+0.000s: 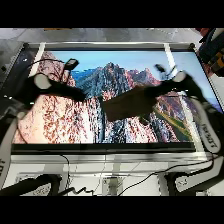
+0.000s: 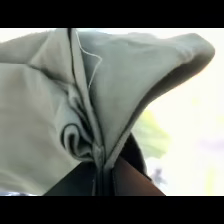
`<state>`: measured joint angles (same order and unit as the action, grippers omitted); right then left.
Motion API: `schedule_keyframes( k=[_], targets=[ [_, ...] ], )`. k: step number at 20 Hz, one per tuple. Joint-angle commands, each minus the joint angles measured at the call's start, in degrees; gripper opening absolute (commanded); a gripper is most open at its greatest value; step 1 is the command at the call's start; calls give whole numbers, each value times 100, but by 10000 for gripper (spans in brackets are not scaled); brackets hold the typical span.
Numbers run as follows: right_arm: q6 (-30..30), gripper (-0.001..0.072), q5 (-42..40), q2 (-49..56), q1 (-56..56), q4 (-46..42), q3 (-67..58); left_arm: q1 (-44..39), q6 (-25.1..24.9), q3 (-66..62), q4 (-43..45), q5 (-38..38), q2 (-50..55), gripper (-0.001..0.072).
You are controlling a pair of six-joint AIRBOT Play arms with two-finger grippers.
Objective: Fold the clothes and pants, and hang the long-sleeved shirts on hangers.
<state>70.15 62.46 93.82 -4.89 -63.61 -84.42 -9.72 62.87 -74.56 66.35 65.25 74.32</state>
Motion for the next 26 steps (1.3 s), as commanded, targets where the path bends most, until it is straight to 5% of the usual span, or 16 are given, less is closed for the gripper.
schedule_keyframes(
  k=[1, 7, 15, 17, 18, 19, 20, 21, 22, 23, 26],
  targets=[
    [1078, 13, 557, -754, -1235, -920, -2, 717, 22, -2, 546, 1541, -551, 16],
    [2308, 13, 1969, -1692, -4030, -2450, -2, 1095, 494, -2, 1078, 1624, -1300, 16],
    [2369, 36, 3110, -1788, -6747, -2656, 168, 1091, 492, -2, 1056, 1624, -1335, 17],
    [2389, 499, 3045, -1786, -6953, -2653, 186, 1091, 492, -2, 1056, 1624, -1335, 17],
    [2391, 651, 2975, -1786, -6988, -2634, 186, 1091, 492, -2, 1056, 1624, -1335, 17],
    [2393, 663, 2909, -1786, -6988, -2540, 186, 1091, 492, -2, 1056, 1624, -1335, 17],
    [2391, 659, 2830, -1781, -6964, -2317, 186, 1091, 492, -2, 1056, 1624, -1335, 17],
    [2341, 475, 2793, -1762, -6889, -2059, 188, 1091, 492, -2, 1056, 1624, -1335, 17],
    [2249, 74, 2817, -1744, -6747, -1873, 236, 1091, 492, -2, 1056, 1624, -1335, 17],
    [2111, 13, 2793, -1746, -6548, -1744, 343, 1091, 492, -2, 1056, 1624, -1335, 17],
    [1655, 12, 2369, -1746, -5475, -1563, 688, 1091, 492, -2, 1056, 1624, -1335, 17]
  ],
)
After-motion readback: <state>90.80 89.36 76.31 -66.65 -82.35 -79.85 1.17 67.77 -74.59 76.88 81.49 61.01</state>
